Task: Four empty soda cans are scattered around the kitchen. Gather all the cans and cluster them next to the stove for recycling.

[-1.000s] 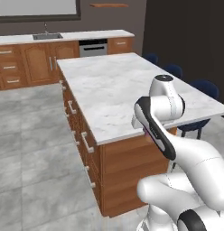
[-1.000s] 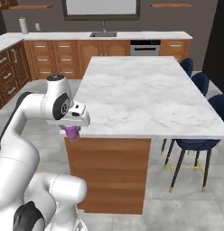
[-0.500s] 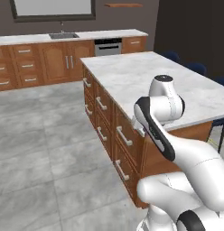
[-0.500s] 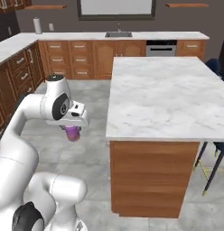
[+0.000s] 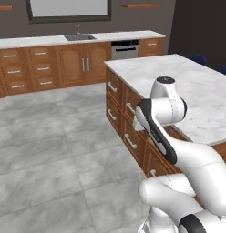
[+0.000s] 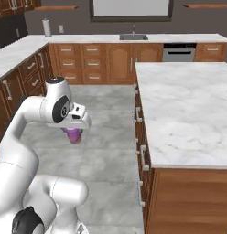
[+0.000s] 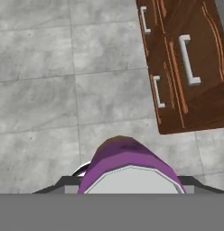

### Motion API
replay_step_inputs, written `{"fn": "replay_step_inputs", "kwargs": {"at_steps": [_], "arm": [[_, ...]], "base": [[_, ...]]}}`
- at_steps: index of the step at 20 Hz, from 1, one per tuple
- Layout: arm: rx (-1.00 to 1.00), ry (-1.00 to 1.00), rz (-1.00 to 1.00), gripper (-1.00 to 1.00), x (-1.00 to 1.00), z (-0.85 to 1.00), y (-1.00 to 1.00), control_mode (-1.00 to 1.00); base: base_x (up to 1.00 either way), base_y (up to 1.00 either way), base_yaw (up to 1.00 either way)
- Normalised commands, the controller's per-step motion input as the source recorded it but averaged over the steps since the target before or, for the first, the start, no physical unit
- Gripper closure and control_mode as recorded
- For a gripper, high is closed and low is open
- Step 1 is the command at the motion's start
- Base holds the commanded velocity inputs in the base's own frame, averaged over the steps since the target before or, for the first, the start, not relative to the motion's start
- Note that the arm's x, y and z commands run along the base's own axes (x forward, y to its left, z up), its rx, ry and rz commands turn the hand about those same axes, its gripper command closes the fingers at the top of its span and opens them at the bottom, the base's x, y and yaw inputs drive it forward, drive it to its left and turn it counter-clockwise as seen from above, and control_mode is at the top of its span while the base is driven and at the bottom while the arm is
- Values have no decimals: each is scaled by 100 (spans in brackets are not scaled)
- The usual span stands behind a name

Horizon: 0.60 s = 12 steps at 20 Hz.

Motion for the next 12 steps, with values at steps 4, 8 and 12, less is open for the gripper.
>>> {"fn": "replay_step_inputs", "kwargs": {"at_steps": [4,8,12], "arm": [[0,0,0,100,0,0,0,100],[0,0,0,100,0,0,0,100],[0,0,0,100,0,0,0,100]], "base": [[87,81,0],[93,81,0],[94,80,0]]}}
